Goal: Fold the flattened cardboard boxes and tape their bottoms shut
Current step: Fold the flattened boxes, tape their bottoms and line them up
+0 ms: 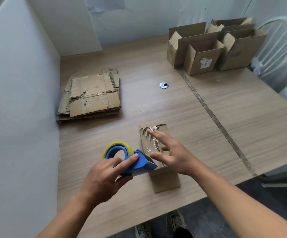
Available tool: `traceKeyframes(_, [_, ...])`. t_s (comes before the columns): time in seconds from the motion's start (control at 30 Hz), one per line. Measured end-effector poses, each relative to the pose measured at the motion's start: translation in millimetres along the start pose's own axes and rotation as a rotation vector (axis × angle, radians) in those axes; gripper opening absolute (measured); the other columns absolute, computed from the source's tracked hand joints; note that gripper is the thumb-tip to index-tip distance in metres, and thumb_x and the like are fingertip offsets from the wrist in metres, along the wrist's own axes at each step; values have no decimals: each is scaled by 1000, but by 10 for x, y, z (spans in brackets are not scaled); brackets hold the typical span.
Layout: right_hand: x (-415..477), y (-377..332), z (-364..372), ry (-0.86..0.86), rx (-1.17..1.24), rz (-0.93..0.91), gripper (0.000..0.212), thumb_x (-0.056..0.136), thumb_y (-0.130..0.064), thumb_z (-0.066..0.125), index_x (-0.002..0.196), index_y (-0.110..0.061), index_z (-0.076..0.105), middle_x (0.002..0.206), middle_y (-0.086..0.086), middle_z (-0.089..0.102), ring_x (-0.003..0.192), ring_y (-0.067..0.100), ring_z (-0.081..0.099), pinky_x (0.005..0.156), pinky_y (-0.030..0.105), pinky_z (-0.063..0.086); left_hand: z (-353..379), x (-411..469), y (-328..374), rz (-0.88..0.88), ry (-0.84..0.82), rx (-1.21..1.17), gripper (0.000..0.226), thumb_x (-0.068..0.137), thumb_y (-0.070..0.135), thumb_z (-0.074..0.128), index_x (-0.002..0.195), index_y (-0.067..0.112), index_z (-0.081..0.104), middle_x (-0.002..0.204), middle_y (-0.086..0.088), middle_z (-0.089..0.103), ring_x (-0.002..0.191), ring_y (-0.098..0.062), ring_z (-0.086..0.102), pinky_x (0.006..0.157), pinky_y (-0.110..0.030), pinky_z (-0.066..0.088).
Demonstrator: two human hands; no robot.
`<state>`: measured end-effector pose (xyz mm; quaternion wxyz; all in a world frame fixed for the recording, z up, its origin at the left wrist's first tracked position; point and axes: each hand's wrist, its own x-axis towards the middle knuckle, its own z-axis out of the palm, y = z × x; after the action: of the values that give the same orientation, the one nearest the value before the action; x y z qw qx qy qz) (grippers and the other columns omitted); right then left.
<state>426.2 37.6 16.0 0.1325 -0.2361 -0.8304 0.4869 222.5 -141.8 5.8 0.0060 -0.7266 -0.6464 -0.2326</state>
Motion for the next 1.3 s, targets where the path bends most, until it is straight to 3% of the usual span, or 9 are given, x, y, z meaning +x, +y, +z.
traceKeyframes(0.07, [81,11,2,6,-8,27,53,92,-27,71,141,-30,51,147,-18,40,139,-1,35,112,27,37,5,26,23,15,-9,-18,62,93,43,57,150,34,35,86,5,60,68,-15,48,62,-26,37])
traceKeyframes(0.17, [143,57,0,74,79,72,1,90,-22,73,90,-22,72,131,-13,56,122,4,55,100,40,49,12,62,34,6,-26,-53,66,93,45,58,153,38,30,85,6,59,67,-18,51,61,-28,40])
traceKeyframes(0.27, [107,124,-19,89,133,96,20,88,-20,74,71,-27,67,123,-18,57,109,4,61,93,36,51,-2,75,33,-52,-109,-120,70,90,50,58,152,46,26,94,10,63,76,-17,57,63,-27,45])
traceKeyframes(0.37, [-1,203,-32,108,200,182,24,87,-17,75,65,-24,67,122,-16,58,101,13,66,89,36,51,-36,169,23,-253,-350,-288,78,83,53,63,139,74,12,120,26,59,98,-7,57,79,-6,39])
traceKeyframes(0.43, [-115,333,-119,220,259,301,27,88,-14,74,63,-20,65,118,-11,62,100,15,66,89,33,49,-29,194,-85,-317,-528,-344,77,81,53,62,129,82,9,117,23,58,91,-2,55,78,-4,37])
traceKeyframes(0.53, [-362,582,-428,489,420,503,24,90,-8,69,66,-12,65,112,1,66,94,15,62,82,30,47,-91,188,-276,-400,-693,-349,65,77,59,61,127,77,23,121,25,58,96,5,56,81,-9,39])
traceKeyframes(0.7, [-565,858,-386,389,489,768,17,92,-19,69,81,-13,57,86,3,67,85,16,67,66,28,48,18,400,-307,-497,-859,-400,58,73,57,64,127,63,43,122,26,57,104,5,55,92,-26,44])
traceKeyframes(0.9, [-565,1011,-234,492,644,775,25,93,-5,66,76,-12,49,75,11,62,60,13,65,53,22,50,121,544,-338,-537,-940,-348,49,79,54,65,122,62,44,119,22,58,103,-1,56,88,-27,43])
traceKeyframes(1.3, [-574,1139,-158,517,662,857,25,91,-2,68,75,-10,50,69,9,61,56,12,65,49,19,51,149,576,-373,-581,-992,-347,35,88,47,68,112,63,50,113,29,59,101,5,56,80,-19,39])
